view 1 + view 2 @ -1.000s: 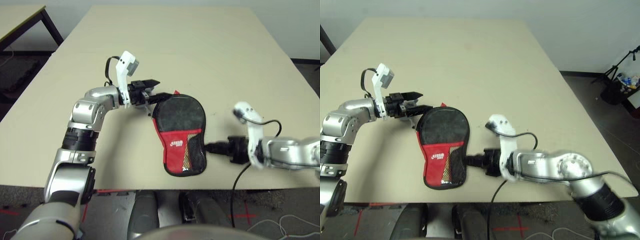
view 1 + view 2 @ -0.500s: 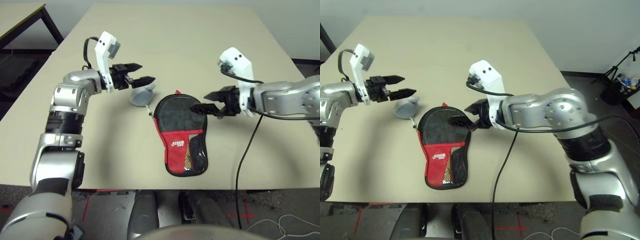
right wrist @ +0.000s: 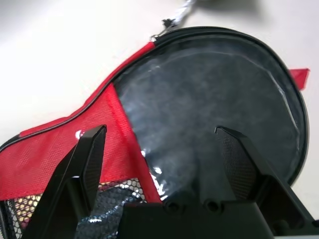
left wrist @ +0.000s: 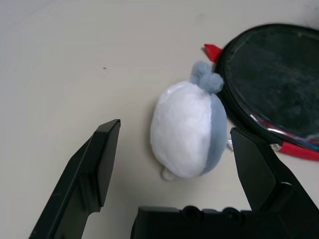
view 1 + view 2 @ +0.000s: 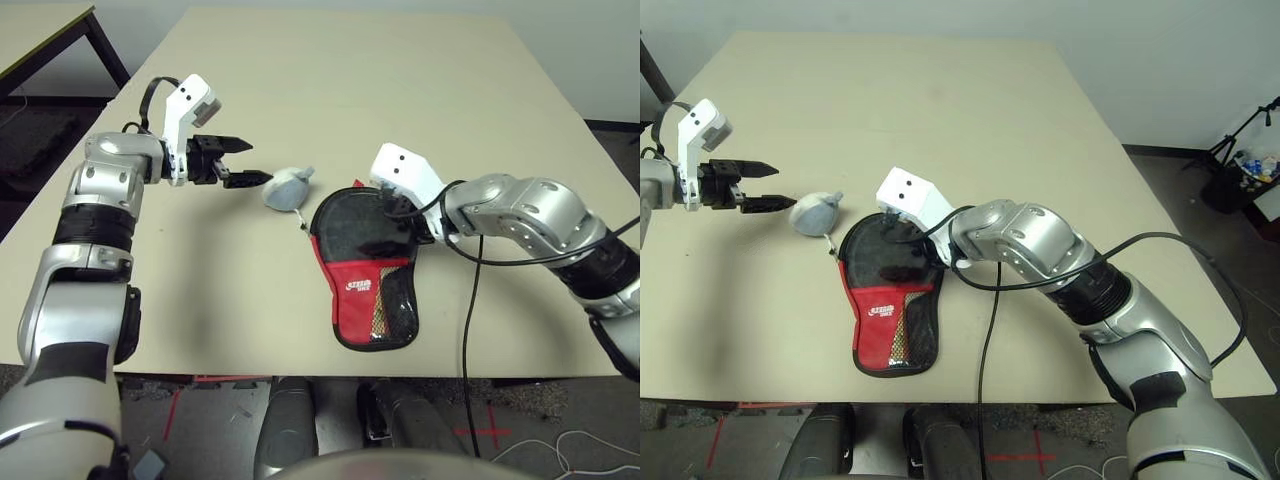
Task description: Store the ping-pong paddle in its case and zip it.
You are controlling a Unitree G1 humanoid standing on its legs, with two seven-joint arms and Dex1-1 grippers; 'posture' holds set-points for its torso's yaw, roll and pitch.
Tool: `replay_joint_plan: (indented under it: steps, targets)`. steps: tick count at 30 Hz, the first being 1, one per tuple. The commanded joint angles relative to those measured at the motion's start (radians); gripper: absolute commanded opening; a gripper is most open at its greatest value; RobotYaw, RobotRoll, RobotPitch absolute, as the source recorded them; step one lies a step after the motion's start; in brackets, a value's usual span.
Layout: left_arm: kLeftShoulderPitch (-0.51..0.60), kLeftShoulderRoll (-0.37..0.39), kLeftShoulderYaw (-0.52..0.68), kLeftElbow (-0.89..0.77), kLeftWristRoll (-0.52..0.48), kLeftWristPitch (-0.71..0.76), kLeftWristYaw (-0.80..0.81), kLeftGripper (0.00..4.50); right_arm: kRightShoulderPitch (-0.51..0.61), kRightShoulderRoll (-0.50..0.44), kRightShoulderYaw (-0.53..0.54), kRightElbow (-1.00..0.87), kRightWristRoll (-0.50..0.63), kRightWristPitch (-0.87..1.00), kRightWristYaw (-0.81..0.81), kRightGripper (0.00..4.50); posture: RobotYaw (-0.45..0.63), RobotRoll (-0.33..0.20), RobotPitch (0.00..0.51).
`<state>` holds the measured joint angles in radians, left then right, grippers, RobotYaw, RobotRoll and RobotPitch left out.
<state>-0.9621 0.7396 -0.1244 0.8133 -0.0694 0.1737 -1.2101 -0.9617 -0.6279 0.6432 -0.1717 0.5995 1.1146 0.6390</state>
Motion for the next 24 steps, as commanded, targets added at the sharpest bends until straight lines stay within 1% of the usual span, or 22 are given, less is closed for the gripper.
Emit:
replay_joint_plan:
  steps: [1,7,11,17,21,24]
  targets:
    - [-0.014,-0.033,-0.033,0.073,0.061,-0.077,0.022,4.5,-0.018,0.028,0.02,0.028,-0.066,0.011,0.043,4.49,0.1,0.0,0.084]
    - [-0.054,-0.082,-0.064,0.195,0.147,-0.175,0.078,4.5,-0.027,0.07,0.014,0.055,-0.143,0.009,0.091,4.49,0.09,0.0,0.084]
    - [-0.076,-0.118,-0.073,0.256,0.18,-0.211,0.102,4.5,-0.025,0.083,0.019,0.064,-0.186,0.005,0.12,4.49,0.09,0.0,0.084]
    - [-0.082,-0.16,-0.078,0.272,0.192,-0.229,0.058,4.5,-0.018,0.112,0.029,0.1,-0.245,0.002,0.156,4.49,0.09,0.0,0.088]
    - [-0.084,-0.169,-0.079,0.276,0.201,-0.219,0.036,4.5,-0.017,0.139,0.039,0.151,-0.286,-0.023,0.176,4.49,0.09,0.0,0.092]
    - [-0.078,-0.167,-0.082,0.268,0.205,-0.22,0.007,3.93,-0.016,0.158,0.041,0.179,-0.31,-0.031,0.191,4.5,0.09,0.0,0.104]
